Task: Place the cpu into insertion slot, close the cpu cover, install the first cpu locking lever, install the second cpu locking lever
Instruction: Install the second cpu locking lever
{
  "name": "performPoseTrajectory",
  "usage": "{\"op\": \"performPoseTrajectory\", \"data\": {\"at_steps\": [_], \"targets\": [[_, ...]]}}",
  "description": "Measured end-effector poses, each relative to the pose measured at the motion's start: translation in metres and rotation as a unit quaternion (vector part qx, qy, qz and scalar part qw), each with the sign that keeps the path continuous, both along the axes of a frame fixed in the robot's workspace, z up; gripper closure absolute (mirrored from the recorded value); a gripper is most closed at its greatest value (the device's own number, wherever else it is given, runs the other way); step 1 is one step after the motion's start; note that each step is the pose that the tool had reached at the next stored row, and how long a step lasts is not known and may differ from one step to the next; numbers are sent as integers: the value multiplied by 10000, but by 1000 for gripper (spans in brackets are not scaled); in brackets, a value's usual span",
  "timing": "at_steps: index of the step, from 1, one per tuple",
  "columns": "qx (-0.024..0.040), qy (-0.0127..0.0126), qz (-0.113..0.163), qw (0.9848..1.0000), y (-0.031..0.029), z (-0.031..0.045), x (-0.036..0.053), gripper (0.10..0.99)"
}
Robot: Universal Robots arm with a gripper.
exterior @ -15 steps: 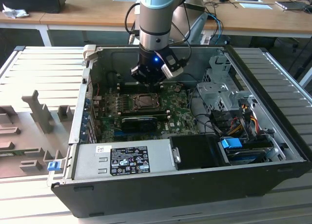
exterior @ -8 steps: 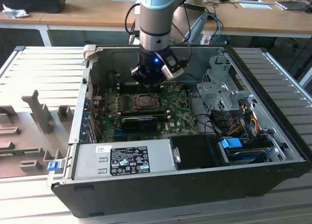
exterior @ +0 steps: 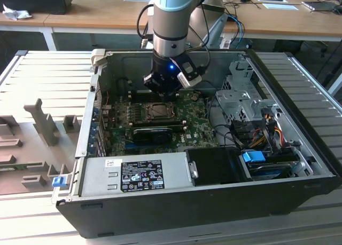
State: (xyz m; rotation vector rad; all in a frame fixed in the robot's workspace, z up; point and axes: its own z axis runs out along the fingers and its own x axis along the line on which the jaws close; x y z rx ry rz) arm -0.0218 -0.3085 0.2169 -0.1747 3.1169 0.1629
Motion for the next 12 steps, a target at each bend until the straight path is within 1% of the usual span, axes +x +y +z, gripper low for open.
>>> {"op": "performPoseTrajectory", "data": {"at_steps": [12], "targets": [[0, 0, 0, 10000, -77, 0, 0, 980]]}}
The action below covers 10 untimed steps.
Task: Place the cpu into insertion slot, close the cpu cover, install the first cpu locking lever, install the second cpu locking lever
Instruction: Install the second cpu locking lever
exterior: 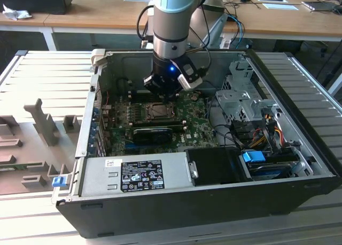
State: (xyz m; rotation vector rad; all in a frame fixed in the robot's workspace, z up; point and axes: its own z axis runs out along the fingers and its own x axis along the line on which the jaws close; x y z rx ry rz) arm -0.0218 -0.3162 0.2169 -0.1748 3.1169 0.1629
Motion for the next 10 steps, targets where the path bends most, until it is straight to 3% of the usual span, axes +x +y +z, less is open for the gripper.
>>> {"op": "performPoseTrajectory", "data": {"at_steps": [4, 6, 10], "targets": [[0, 0, 0, 10000, -3, 67, 0, 980], [-1, 0, -1, 10000, -3, 204, 0, 980], [0, 0, 0, 10000, -47, 217, 0, 980]]}}
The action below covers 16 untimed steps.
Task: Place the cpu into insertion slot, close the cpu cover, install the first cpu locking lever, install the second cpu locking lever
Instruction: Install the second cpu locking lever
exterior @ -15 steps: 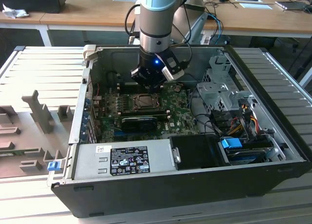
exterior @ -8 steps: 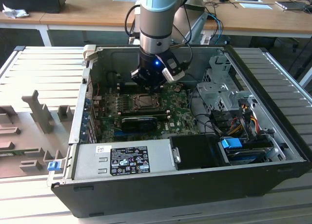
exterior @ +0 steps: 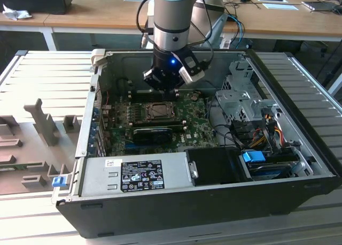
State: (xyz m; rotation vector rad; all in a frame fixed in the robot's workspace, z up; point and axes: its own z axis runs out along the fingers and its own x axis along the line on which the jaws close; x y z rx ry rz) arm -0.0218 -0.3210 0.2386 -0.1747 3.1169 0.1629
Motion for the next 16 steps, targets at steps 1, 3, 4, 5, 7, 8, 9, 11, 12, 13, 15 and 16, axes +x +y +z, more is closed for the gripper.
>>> {"op": "performPoseTrajectory", "data": {"at_steps": [1, 3, 4, 5, 7, 8, 9, 11, 12, 13, 15, 16], "targets": [[0, 0, 0, 10000, -25, 0, 0, 980], [0, 0, -1, 10000, -91, -1, 0, 980], [0, 0, 0, 10000, -109, -1, 0, 980], [0, 0, 0, 10000, -134, -2, 0, 980], [0, 0, 0, 10000, -203, -2, 0, 980], [0, 3, 0, 10000, -245, -6, 0, 980], [0, 10, -1, 10000, -283, -12, 0, 980], [1, 32, 0, 10000, -413, -32, 0, 980], [5, 37, 0, 10000, -452, -39, 0, 980], [15, 37, 0, 10000, -483, -44, 0, 980], [110, 38, 0, 9999, -558, -54, 0, 980], [135, 39, 0, 9999, -571, -54, -2, 980]]}}
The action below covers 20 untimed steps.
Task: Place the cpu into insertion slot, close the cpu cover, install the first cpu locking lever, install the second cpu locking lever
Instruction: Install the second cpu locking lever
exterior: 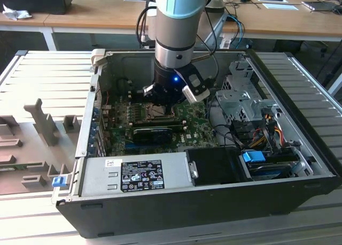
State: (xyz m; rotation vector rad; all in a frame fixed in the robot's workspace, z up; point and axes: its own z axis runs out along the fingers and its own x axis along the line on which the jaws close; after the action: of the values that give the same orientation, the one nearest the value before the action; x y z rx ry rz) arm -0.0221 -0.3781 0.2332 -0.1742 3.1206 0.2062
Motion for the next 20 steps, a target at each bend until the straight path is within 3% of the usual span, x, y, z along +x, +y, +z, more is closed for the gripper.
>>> {"op": "performPoseTrajectory", "data": {"at_steps": [5, 12, 16, 20], "targets": [[37, 0, 2, 10000, -74, -2, -26, 980], [37, 0, 3, 10000, -99, -2, -42, 980], [50, 0, 5, 10000, -137, -3, -97, 980], [154, 0, 35, 9999, -146, -8, -201, 980]]}}
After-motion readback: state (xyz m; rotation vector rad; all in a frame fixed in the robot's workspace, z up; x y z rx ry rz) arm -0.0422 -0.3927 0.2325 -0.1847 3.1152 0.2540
